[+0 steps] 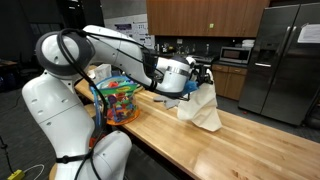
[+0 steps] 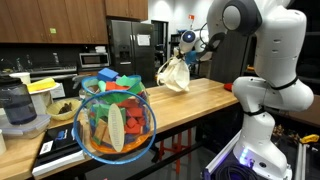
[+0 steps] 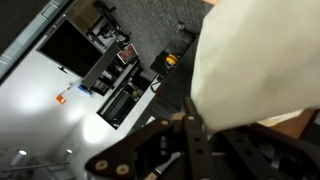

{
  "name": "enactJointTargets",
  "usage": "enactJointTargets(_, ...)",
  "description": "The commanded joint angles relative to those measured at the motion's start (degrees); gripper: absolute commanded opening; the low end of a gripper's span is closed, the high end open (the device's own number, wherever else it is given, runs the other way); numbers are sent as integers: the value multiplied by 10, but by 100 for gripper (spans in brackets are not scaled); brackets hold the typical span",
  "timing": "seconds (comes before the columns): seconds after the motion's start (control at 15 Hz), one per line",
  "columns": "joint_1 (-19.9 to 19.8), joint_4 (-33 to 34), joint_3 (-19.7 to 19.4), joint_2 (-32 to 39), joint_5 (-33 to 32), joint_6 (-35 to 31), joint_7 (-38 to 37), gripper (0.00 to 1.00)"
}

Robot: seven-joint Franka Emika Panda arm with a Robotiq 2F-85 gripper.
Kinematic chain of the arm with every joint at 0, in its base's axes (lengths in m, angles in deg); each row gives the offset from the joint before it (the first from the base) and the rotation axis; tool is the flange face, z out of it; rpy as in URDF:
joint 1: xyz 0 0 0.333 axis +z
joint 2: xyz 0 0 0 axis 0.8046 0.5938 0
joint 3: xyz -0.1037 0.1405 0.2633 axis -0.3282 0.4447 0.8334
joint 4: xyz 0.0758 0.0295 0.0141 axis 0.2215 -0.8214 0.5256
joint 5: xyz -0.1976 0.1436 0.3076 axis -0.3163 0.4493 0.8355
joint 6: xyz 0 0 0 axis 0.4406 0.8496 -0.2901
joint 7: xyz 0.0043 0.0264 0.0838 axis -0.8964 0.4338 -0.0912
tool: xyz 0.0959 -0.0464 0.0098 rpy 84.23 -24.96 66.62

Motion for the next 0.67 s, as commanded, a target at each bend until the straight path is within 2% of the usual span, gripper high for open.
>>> enactJointTargets(0.0, 23, -72, -138, 78, 5, -80, -61, 1)
enactJointTargets(0.13, 5, -108, -197, 101, -13, -134, -74, 1)
enactJointTargets(0.33, -29, -140, -232, 117, -14, -170, -65, 1)
enactJointTargets(0.4, -48, -166, -219, 125, 88, -185, 35, 1)
enactJointTargets(0.47, -56, -176, -212, 128, 114, -191, 58, 1)
enactJointTargets(0.53, -61, -166, -207, 121, 62, -192, 13, 1)
enactJointTargets(0.6, -64, -171, -195, 122, 75, -193, 30, 1)
